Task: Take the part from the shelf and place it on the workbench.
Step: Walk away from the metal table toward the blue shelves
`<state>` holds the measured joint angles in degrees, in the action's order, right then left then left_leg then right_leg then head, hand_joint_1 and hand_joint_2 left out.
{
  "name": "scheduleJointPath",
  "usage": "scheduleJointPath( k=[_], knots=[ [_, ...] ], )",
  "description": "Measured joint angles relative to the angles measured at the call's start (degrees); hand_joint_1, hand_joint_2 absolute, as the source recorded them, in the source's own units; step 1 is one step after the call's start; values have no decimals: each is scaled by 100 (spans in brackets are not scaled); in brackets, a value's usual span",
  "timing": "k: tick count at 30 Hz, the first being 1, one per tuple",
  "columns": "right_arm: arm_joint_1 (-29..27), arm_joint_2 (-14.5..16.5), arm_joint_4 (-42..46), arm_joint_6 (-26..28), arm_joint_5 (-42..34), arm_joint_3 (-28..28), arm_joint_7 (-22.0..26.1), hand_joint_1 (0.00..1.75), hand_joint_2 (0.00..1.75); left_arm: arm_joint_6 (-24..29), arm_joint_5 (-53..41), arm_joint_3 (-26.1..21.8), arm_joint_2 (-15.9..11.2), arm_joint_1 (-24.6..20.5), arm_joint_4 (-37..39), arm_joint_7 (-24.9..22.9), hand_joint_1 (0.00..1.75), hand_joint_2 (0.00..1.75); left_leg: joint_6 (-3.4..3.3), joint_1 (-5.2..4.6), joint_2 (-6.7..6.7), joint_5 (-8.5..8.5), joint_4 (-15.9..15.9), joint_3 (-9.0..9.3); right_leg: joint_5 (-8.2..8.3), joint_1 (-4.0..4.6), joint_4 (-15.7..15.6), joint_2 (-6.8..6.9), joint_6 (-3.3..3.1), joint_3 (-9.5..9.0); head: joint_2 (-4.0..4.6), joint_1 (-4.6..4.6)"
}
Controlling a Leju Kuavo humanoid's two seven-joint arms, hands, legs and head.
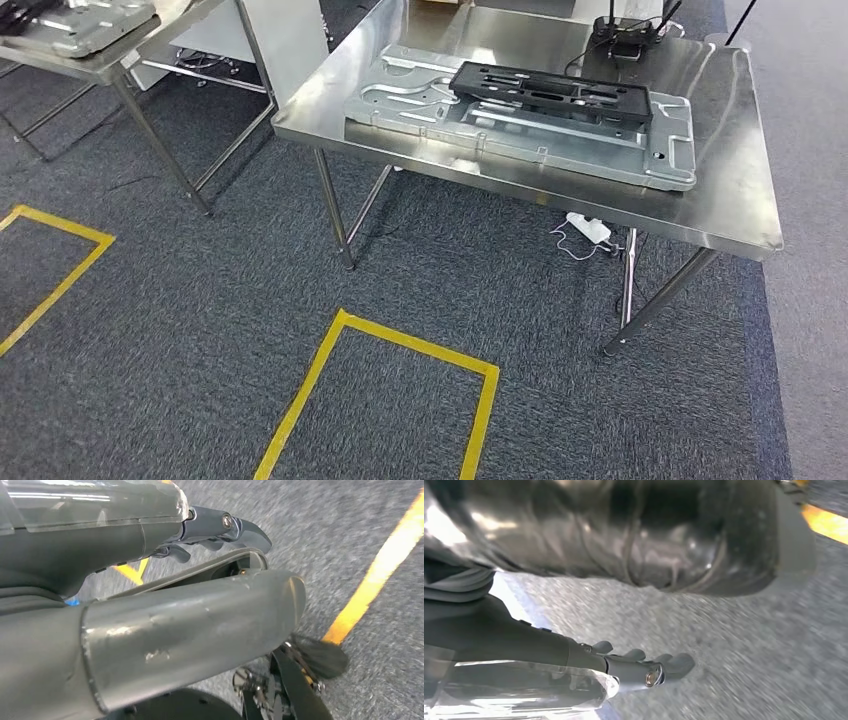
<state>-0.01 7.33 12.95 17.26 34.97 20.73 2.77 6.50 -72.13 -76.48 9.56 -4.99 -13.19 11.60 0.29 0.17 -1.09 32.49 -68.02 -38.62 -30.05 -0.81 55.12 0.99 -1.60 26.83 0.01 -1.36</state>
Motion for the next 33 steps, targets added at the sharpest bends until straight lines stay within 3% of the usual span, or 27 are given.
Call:
scheduleJointPath(
  k=[1,2,4,6,8,9,11,13,14,15,17,18,19,20,22,24,26,28,29,31,33],
  knots=[
    [0,2,-20,-94,-46,27,-84,0,0,7,-3,0,1,0,0,-4,0,0,31,24,19,135,-310,-100,15,-1,9,56,6,31,1,0],
    [2,7,-38,-202,-92,61,-184,0,0,15,-5,1,2,0,1,-7,0,0,61,50,33,165,-526,-150,27,-3,22,115,18,61,1,0],
    [11,31,-72,-447,-163,140,-443,0,0,30,-9,2,2,4,0,-8,0,0,120,105,76,-16,-547,-27,44,-17,59,248,44,115,1,1],
    [31,67,-97,-686,-195,207,-719,0,0,43,-14,3,1,4,-1,-2,0,0,148,137,240,-317,185,475,40,-37,109,373,87,143,1,2],
    [46,99,-116,-872,-209,257,-913,0,0,49,-26,4,2,-8,-1,4,0,0,107,100,465,-408,883,893,29,-30,163,480,159,163,0,1],
    [55,114,-123,-927,-213,276,-961,0,0,50,-33,5,2,-13,-1,6,0,0,61,75,518,-384,1015,949,32,-17,182,529,195,173,0,0],
    [87,143,-132,-981,-216,308,-1008,0,0,51,-40,7,1,-11,-1,8,0,0,-58,56,447,-382,1072,905,40,-9,197,610,273,180,-1,-3],
    [111,155,-135,-990,-217,329,-1021,0,0,51,-42,7,3,-6,-1,7,0,0,-177,69,348,-436,1110,860,-113,-32,351,392,336,249,0,-4],
    [111,157,-139,-1008,-219,338,-1032,0,0,51,-43,7,4,-11,-1,5,0,0,-234,74,297,-471,1125,840,-294,-44,587,216,351,353,1,-4],
    [107,157,-146,-1050,-222,349,-1045,0,0,51,-45,7,5,-17,-1,0,0,0,-276,60,245,-498,1123,806,-511,-46,932,48,353,505,1,-5],
    [102,157,-159,-1190,-227,376,-1070,0,0,51,-51,7,5,-24,-1,-19,0,0,-331,20,117,-544,1109,734,-834,-39,1661,-64,340,826,0,-3],
    [102,157,-163,-1275,-227,390,-1077,0,0,51,-57,8,5,-21,-1,-33,0,0,-342,-3,40,-561,1098,708,-832,-33,1813,-77,323,885,-1,-3],
    [101,159,-165,-1355,-226,401,-1079,0,0,51,-64,9,5,-16,-1,-48,0,0,-346,-24,-41,-573,1083,690,-716,-24,1744,-88,297,837,0,-3],
    [100,161,-166,-1427,-225,407,-1079,0,0,51,-74,10,5,-12,-1,-62,0,0,-343,-40,-121,-581,1067,680,-514,-9,1461,-126,258,688,1,-3],
    [94,164,-168,-1533,-215,414,-1079,0,0,51,-92,16,14,-13,1,-75,0,0,-326,-61,-258,-595,1028,655,-166,21,687,-343,149,313,1,-1],
    [99,172,-171,-1601,-199,417,-1079,0,0,52,-102,23,26,-26,1,-78,0,0,-277,-56,-361,-625,999,599,-69,45,293,-499,87,152,0,-1],
    [123,189,-172,-1670,-165,418,-1083,0,0,58,-103,27,28,-26,1,-82,0,0,-193,-47,-466,-677,1010,546,-37,46,229,-428,70,151,0,-1],
    [137,208,-172,-1729,-127,417,-1098,0,0,69,-102,30,23,-16,1,-89,0,0,-123,-53,-376,-615,920,484,37,13,140,-289,35,131,1,8],
    [133,214,-173,-1752,-114,417,-1110,0,0,73,-101,31,20,-17,1,-93,0,0,-88,-51,-256,-477,722,391,70,-5,99,-206,17,127,1,15],
    [113,218,-176,-1782,-92,417,-1134,0,0,76,-94,33,20,-26,1,-96,0,0,-7,0,-26,-72,21,84,96,-1,80,-32,-10,146,1,31],
    [103,222,-180,-1798,-68,417,-1162,0,0,75,-88,34,22,-24,1,-96,0,0,75,69,38,137,-556,-148,97,-1,93,138,-6,174,1,31]
  ],
)
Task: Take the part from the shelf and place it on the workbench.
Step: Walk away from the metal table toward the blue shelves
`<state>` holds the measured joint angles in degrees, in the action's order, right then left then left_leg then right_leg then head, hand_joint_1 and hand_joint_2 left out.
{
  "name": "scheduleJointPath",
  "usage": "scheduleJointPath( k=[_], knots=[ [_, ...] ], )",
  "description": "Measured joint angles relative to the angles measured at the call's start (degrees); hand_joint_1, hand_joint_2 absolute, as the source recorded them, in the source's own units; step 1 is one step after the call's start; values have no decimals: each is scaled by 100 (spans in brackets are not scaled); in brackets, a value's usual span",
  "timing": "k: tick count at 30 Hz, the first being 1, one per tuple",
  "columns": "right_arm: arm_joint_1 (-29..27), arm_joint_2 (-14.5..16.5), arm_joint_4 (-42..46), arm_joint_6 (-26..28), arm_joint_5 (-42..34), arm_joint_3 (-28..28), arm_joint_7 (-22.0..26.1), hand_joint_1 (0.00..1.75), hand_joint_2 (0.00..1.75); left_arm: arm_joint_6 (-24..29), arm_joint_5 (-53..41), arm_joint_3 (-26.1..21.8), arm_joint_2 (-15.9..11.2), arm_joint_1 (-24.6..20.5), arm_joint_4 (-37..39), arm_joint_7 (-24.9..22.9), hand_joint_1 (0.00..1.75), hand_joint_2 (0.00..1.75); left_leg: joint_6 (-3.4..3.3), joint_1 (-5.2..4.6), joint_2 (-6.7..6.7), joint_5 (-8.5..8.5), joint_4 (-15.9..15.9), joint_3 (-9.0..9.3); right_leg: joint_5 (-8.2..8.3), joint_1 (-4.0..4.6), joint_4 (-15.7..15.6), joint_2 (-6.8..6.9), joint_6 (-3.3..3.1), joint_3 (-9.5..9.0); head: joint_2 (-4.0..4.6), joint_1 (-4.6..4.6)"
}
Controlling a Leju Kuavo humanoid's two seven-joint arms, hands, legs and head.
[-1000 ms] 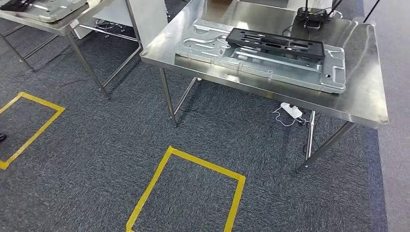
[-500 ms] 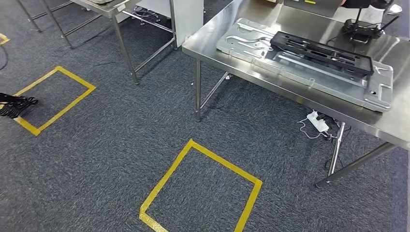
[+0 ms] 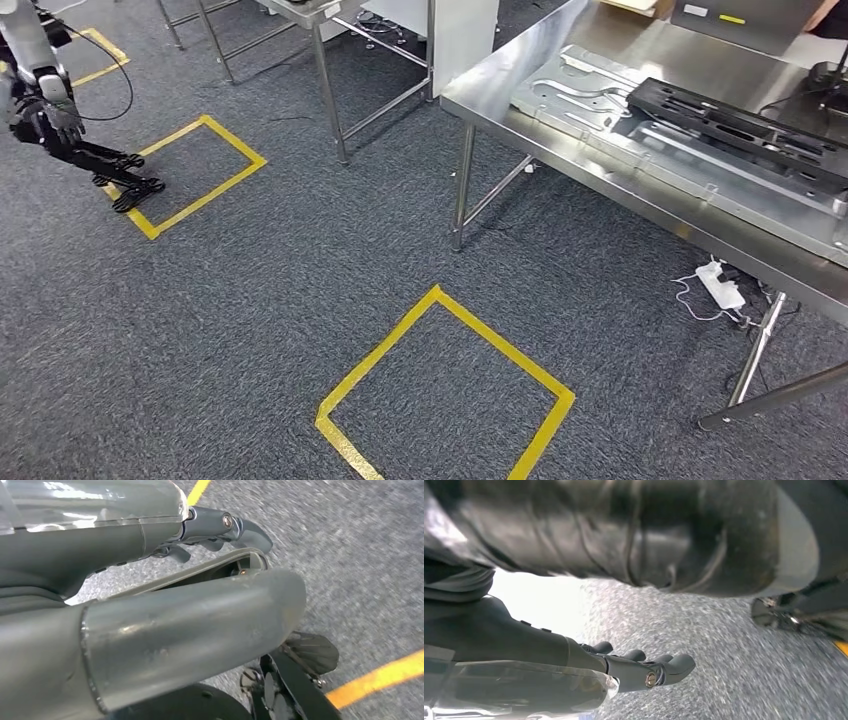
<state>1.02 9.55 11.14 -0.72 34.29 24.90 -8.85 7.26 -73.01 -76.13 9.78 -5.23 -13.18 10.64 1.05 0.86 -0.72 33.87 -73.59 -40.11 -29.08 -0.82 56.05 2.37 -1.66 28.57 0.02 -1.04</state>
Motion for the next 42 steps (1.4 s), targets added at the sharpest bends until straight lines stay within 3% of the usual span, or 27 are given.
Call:
scheduleJointPath(
  k=[1,2,4,6,8,9,11,13,15,16,17,18,20,22,25,27,29,31,32,33,34,36,37,38,40,42],
  knots=[
    [0,3,-1,-2,12,0,-10,0,0,0,2,1,-1,6,0,-1,0,0,37,35,25,-55,10,36,-5,-9,13,76,10,10,0,0],
    [3,6,-2,-1,21,0,-16,0,0,1,5,0,-4,10,0,-1,0,0,66,64,70,-206,273,201,-15,-24,33,145,30,16,0,0],
    [12,10,-2,0,35,0,-18,0,0,4,14,0,-10,6,0,-2,0,0,88,82,273,-510,1099,685,-55,-40,94,261,100,25,1,2],
    [23,12,-3,0,44,0,-19,0,0,9,26,1,-11,-5,0,-2,0,0,23,57,403,-606,1541,915,-84,-25,142,342,188,27,1,1],
    [50,15,-4,0,49,-1,-20,0,0,15,36,1,-14,6,0,-4,0,0,-78,26,335,-614,1570,871,-78,-22,141,417,269,14,0,-3],
    [64,17,-4,0,51,-1,-20,0,0,18,39,1,-15,16,0,-6,0,0,-126,28,289,-635,1587,862,-95,-35,149,391,312,7,0,-2],
    [67,21,-4,0,55,-2,-20,0,0,19,43,1,-15,19,0,-10,0,0,-228,40,196,-694,1636,849,-303,-63,371,137,363,97,1,-2],
    [46,22,-4,0,55,-1,-20,0,0,20,44,1,-14,6,0,-11,0,0,-298,32,99,-739,1648,812,-712,-61,1021,-151,360,399,1,-3],
    [32,22,-4,0,56,-1,-20,0,0,20,44,1,-14,-2,0,-11,0,0,-328,4,-30,-763,1641,773,-938,-48,1653,-219,344,697,0,-3],
    [29,22,-4,0,58,-2,-20,0,0,20,44,1,-14,1,0,-12,0,0,-332,-8,-106,-770,1633,763,-878,-45,1711,-229,334,726,-1,-3],
    [27,22,-4,0,61,-2,-20,0,0,20,45,1,-14,5,0,-14,0,0,-330,-14,-186,-773,1619,759,-715,-46,1554,-247,319,652,-1,-3],
    [24,22,-4,-1,64,-2,-20,0,0,23,48,1,-14,8,0,-14,0,0,-326,-17,-266,-773,1600,755,-493,-47,1218,-298,296,493,-1,-3],
    [11,20,-6,-3,78,-2,-19,0,0,44,57,1,-5,1,0,-15,0,0,-290,-28,-409,-769,1541,718,-203,-48,530,-546,249,189,-1,-2],
    [6,20,-8,-13,96,-2,-18,0,0,69,74,1,5,-8,0,-16,0,0,-227,-32,-512,-778,1499,661,-157,-42,265,-693,229,98,-1,-1],
    [25,32,-8,-28,121,-2,-18,0,0,91,86,1,8,13,0,-17,0,0,-131,-10,-629,-818,1513,611,-120,-32,229,-552,175,94,-1,-2],
    [25,49,-8,-29,132,-2,-16,0,0,107,87,1,10,29,0,-16,0,0,-80,-12,-456,-686,1329,507,-67,-52,164,-397,93,74,-1,3],
    [7,64,-10,-29,135,-2,-13,0,0,115,88,1,14,19,0,-15,0,0,-40,-15,-136,-305,706,225,-41,-43,132,-223,46,79,-1,8],
    [-5,72,-13,-31,138,-2,-11,0,0,116,88,1,21,13,0,-15,0,0,1,4,-5,-5,23,-67,-42,-23,135,-44,40,96,0,8],
    [-5,72,-13,-31,138,-2,-11,0,0,116,88,1,24,17,0,-15,0,0,14,14,20,-6,-75,-86,-45,-18,137,39,43,100,0,8],
    [-1,73,-14,-31,138,-2,-11,0,0,118,89,1,25,23,0,-15,0,0,22,24,46,-109,56,14,-50,-17,138,115,50,98,-1,8],
    [3,73,-14,-31,138,-2,-11,0,0,119,89,1,24,28,0,-15,0,0,21,31,101,-283,408,228,-59,-19,141,184,65,87,-1,8],
    [9,75,-14,-31,138,-2,-11,0,0,120,89,1,24,21,0,-15,0,0,-12,19,344,-547,1222,692,-90,-4,153,300,114,55,-1,6],
    [11,75,-14,-31,139,-2,-11,0,0,121,89,1,25,13,0,-14,0,0,-41,4,428,-603,1463,825,-105,7,159,347,149,39,-1,4],
    [18,75,-13,-31,142,-2,-10,0,0,122,88,1,25,10,0,-14,0,0,-72,-15,467,-603,1554,861,-115,18,160,391,184,26,0,2],
    [44,79,-13,-31,146,-2,-2,0,0,129,89,1,25,16,0,-13,0,0,-146,-32,347,-623,1570,852,-129,14,149,467,261,-6,0,0],
    [56,87,-13,-31,150,-2,14,0,0,143,89,1,26,24,0,-6,0,0,-231,-21,237,-665,1625,870,-267,-14,282,292,323,21,0,-2]
  ],
)
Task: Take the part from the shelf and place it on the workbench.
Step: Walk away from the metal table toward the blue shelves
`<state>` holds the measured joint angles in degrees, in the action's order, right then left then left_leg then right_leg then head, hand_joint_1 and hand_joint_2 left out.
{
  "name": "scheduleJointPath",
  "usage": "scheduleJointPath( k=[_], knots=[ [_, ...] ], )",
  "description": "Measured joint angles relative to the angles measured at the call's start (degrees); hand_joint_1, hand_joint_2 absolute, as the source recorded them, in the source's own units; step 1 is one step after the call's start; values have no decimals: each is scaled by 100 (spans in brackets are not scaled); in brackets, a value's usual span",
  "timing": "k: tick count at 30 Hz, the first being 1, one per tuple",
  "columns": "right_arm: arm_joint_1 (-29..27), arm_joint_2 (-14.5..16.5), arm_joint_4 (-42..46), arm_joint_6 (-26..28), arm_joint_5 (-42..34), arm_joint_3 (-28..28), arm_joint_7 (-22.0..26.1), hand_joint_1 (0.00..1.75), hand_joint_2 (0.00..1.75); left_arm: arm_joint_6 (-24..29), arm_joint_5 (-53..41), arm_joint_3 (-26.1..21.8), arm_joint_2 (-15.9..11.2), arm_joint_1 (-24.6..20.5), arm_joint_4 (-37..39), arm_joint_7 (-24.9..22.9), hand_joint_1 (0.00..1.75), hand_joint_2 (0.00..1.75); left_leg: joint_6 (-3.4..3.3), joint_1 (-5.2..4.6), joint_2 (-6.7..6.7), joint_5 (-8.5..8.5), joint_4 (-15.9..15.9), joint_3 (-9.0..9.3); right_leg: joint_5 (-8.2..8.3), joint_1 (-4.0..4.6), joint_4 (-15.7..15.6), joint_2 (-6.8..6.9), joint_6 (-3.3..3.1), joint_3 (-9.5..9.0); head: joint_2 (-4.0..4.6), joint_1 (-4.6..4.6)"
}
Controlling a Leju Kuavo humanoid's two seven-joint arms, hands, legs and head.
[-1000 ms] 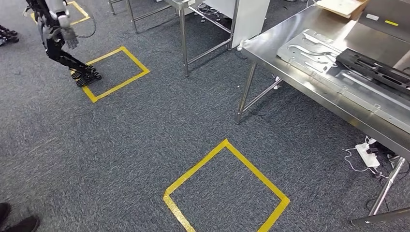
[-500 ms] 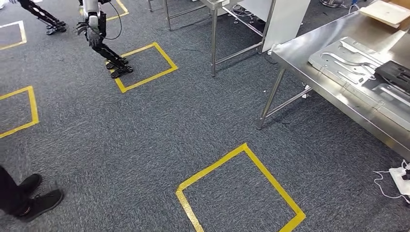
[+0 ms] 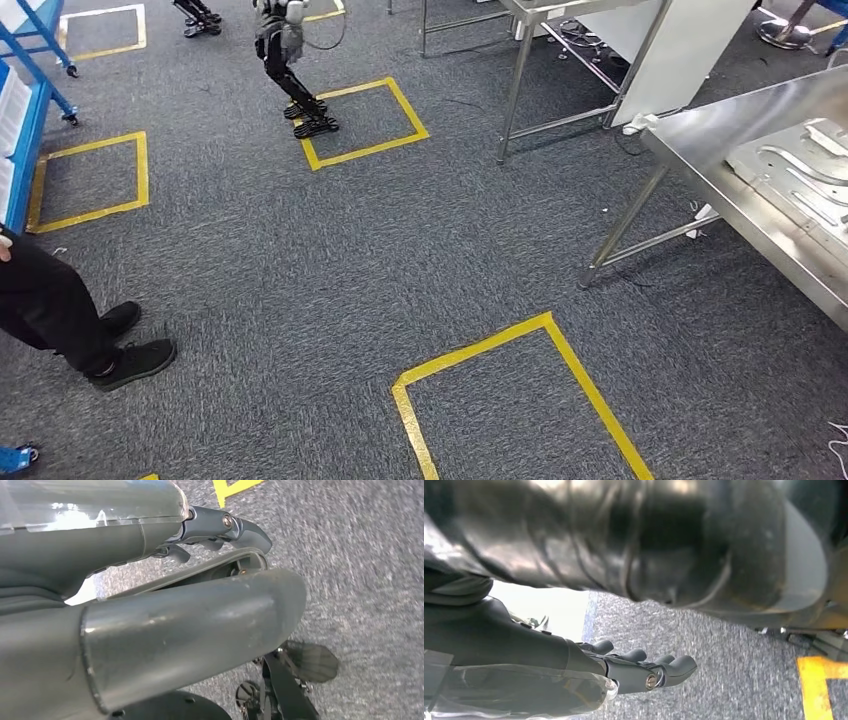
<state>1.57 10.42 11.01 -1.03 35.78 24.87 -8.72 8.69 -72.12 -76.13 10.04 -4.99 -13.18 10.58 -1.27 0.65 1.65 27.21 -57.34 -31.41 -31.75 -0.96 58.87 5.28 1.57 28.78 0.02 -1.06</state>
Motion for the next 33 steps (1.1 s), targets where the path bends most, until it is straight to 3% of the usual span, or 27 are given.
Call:
scheduleJointPath(
  k=[2,3,4,5,6,7,9,11,13,14,16,18,19,20,21,23,25,27,29,31,33],
  knots=[
    [-10,3,-1,0,8,0,14,0,0,13,1,0,2,-6,0,8,0,0,-68,-1,-106,-40,28,-5,-359,-18,561,-339,18,251,-1,-1],
    [-16,3,-2,0,11,0,19,0,0,16,2,0,2,-10,0,9,0,0,-90,-14,-169,-49,25,-21,-549,-16,962,-440,13,450,-1,0],
    [-18,3,-2,0,14,0,22,0,0,18,3,0,2,-12,0,10,0,0,-101,-29,-241,-53,21,-30,-662,-14,1308,-486,8,630,-1,1],
    [-19,3,-2,0,15,0,24,0,0,19,4,0,2,-10,0,10,0,0,-107,-43,-320,-54,16,-33,-662,-12,1497,-506,-2,740,0,2],
    [-21,3,-2,-1,15,0,27,0,0,21,4,0,2,-7,0,11,0,0,-107,-52,-408,-54,9,-30,-532,-10,1448,-521,-18,744,0,2],
    [-22,3,-2,-1,15,0,31,0,0,22,4,0,2,-5,0,11,0,0,-104,-57,-496,-52,-1,-24,-307,-7,1178,-553,-41,646,0,2],
    [-33,2,-3,-2,16,0,37,0,0,26,4,0,10,-8,0,11,0,0,-86,-62,-648,-41,-35,-37,113,-1,402,-786,-101,352,0,2],
    [-29,1,-5,-3,18,0,48,0,0,28,5,0,21,-17,0,11,0,0,-34,-49,-767,-44,-59,-89,242,15,5,-969,-139,214,-1,0],
    [-5,3,-6,-4,19,1,57,0,0,30,7,0,24,-6,0,13,0,0,47,-31,-885,-72,-45,-130,246,30,-51,-901,-173,198,-1,0],
    [3,10,-6,-4,19,2,60,0,0,31,8,0,23,5,0,14,0,0,80,-25,-876,-65,-58,-143,267,25,-94,-831,-202,175,0,0],
    [-7,23,-6,-3,19,2,65,0,0,31,12,0,23,10,0,18,0,0,126,-40,-641,122,-336,-280,306,2,-193,-670,-272,120,0,4],
    [-29,31,-6,-2,20,3,67,0,0,30,16,0,26,-6,0,22,0,0,165,-24,-337,499,-1045,-623,309,12,-225,-494,-314,99,0,7],
    [-35,33,-6,-1,21,4,67,0,0,30,17,0,27,-10,0,23,0,0,192,-5,-273,645,-1413,-804,302,20,-223,-404,-318,100,-1,7],
    [-35,33,-6,-1,22,6,67,0,0,30,20,0,28,-10,0,24,0,0,216,20,-241,691,-1631,-906,293,23,-220,-322,-315,97,-1,7],
    [-34,33,-6,-1,23,6,67,0,0,30,24,0,28,-4,0,24,0,0,239,44,-216,631,-1640,-902,281,22,-216,-246,-304,92,-1,6],
    [-30,34,-6,-2,24,6,67,0,0,30,43,-1,27,5,0,23,0,0,272,83,-79,269,-984,-534,240,12,-193,-111,-257,61,-1,7],
    [-30,34,-6,-2,24,6,67,0,0,30,60,-2,29,-6,0,23,0,0,257,73,120,23,-266,-140,183,28,-154,1,-184,30,-1,5],
    [-24,33,-6,-1,28,8,67,0,0,30,65,-2,32,-11,0,23,0,0,198,40,154,5,-79,-56,153,55,-140,85,-116,6,-1,0],
    [1,36,-6,-2,33,9,68,0,0,30,68,-2,30,6,0,21,0,0,118,39,44,-14,-59,-74,127,34,-135,115,-51,-22,-1,0],
    [8,37,-6,-2,38,9,68,0,0,31,72,-2,28,11,0,15,0,0,35,47,-58,-43,-24,-67,-66,-3,99,-100,-6,63,-1,-1],
    [-6,37,-6,-2,45,12,68,0,0,32,75,-2,28,0,0,11,0,0,-19,31,-163,-60,-12,-70,-447,-8,795,-394,-8,401,-1,-1]
  ],
)
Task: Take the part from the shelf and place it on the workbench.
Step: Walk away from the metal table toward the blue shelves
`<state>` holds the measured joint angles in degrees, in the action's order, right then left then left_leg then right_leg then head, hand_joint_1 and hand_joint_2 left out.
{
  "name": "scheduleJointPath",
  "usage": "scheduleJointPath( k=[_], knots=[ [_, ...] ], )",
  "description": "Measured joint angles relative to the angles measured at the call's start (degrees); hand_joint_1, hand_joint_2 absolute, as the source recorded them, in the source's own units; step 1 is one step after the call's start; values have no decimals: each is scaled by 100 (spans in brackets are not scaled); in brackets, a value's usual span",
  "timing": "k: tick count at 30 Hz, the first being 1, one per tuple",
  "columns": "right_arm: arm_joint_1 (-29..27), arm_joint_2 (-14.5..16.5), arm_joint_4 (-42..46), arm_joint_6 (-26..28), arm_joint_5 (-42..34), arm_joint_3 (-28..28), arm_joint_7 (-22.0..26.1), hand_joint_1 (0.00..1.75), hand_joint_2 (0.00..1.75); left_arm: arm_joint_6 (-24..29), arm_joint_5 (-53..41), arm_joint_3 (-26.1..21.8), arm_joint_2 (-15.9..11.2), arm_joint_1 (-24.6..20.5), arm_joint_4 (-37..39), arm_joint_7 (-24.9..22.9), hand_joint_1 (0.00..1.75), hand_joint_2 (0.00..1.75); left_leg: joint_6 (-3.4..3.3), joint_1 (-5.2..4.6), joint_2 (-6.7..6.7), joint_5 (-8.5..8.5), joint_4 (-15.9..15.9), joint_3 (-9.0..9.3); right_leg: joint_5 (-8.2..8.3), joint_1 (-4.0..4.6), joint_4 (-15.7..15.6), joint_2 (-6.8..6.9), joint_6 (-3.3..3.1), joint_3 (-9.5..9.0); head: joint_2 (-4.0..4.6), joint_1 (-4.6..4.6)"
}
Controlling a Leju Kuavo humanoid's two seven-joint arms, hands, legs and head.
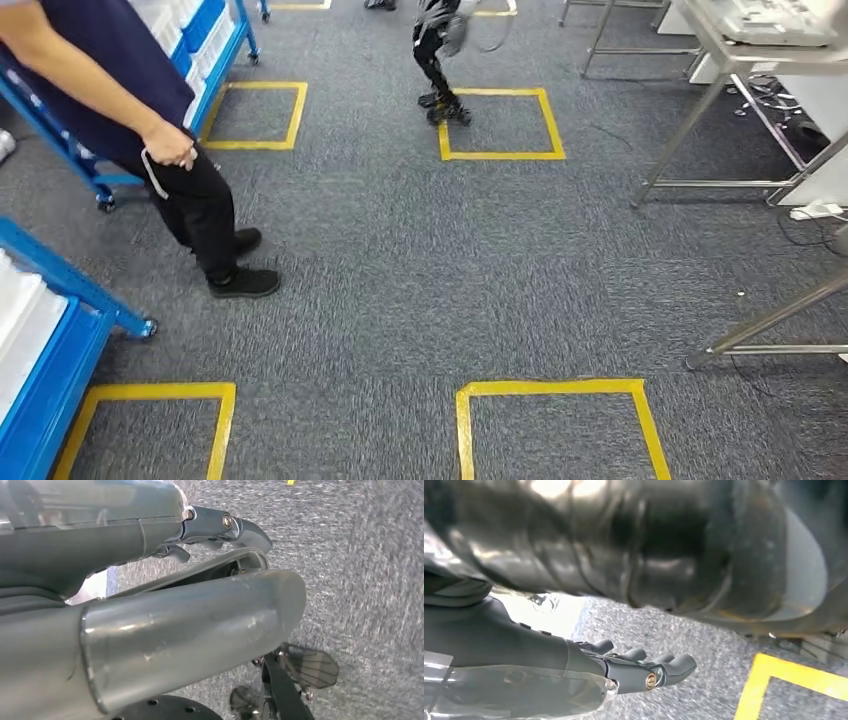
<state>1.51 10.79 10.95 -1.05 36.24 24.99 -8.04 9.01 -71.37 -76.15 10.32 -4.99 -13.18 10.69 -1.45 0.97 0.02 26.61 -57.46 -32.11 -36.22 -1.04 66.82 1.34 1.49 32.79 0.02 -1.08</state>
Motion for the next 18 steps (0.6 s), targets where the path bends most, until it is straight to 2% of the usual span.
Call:
scheduleJointPath(
  k=[1,2,3,4,5,7,8,9,11,12,13,15,16,17,18],
  knots=[
    [-6,-1,0,0,4,2,0,0,0,0,2,0,0,-5,0,-1,0,0,-15,-17,-65,-2,-2,-6,-150,9,399,-67,-12,210,-1,0],
    [-8,-1,0,0,10,3,-2,0,0,0,4,0,0,-7,0,-1,0,0,-25,-36,-140,-1,-5,-5,-202,21,683,-98,-30,374,-1,1],
    [-11,-1,0,0,15,3,-3,0,0,0,8,0,0,-6,0,-1,0,0,-32,-54,-219,2,-8,3,-127,38,755,-113,-60,446,0,1],
    [-13,-1,0,-1,20,3,-5,0,0,0,14,0,1,-4,0,-1,0,0,-38,-69,-304,6,-10,17,66,60,591,-137,-102,410,0,1],
    [-15,-2,0,-1,24,3,-8,0,0,0,22,0,4,-3,0,-1,0,0,-42,-79,-388,11,-11,36,334,90,231,-196,-155,283,0,1],
    [-28,-10,-1,-1,31,7,-10,0,0,0,32,0,18,-10,0,-2,0,0,-36,-83,-533,18,-13,47,727,138,-516,-441,-266,0,0,-1],
    [-28,-14,-2,-1,34,10,-10,0,0,1,36,0,25,-16,0,-3,0,0,-20,-75,-593,14,-14,33,806,155,-733,-533,-304,-79,1,-4],
    [-21,-18,-2,-1,36,14,-11,0,0,1,37,-1,28,-17,0,-4,0,0,3,-62,-652,5,-8,11,808,162,-818,-577,-326,-105,0,-8],
    [6,-13,-2,-2,37,16,-13,0,0,3,41,-6,27,-3,0,-6,0,0,60,-49,-736,-13,11,-18,834,146,-921,-474,-345,-143,0,-13],
    [9,-8,-2,-2,37,16,-13,0,0,5,42,-10,25,6,0,-7,0,0,83,-60,-660,18,-23,-35,858,130,-1002,-407,-354,-188,0,-13],
    [3,-3,-2,-2,37,16,-12,0,0,8,42,-13,22,9,0,-8,0,0,105,-72,-526,101,-144,-91,885,111,-1087,-326,-369,-241,0,-11],
    [-22,6,-3,-2,39,16,-11,0,0,13,44,-19,19,-2,0,-11,0,0,158,-68,-203,423,-742,-389,904,101,-1184,-145,-392,-314,0,-10],
    [-31,8,-4,-2,42,16,-11,0,0,14,46,-20,19,-7,0,-13,0,0,196,-42,-132,584,-1126,-592,896,100,-1189,-52,-398,-324,1,-10],
    [-36,10,-4,-2,45,16,-11,0,0,13,48,-22,19,-9,0,-15,0,0,237,-8,-98,673,-1430,-756,880,96,-1185,37,-390,-329,0,-10],
    [-36,10,-4,-2,48,16,-11,0,0,13,49,-23,19,-5,0,-15,0,0,278,30,-76,656,-1550,-828,860,87,-1174,117,-372,-338,0,-10]
  ],
)
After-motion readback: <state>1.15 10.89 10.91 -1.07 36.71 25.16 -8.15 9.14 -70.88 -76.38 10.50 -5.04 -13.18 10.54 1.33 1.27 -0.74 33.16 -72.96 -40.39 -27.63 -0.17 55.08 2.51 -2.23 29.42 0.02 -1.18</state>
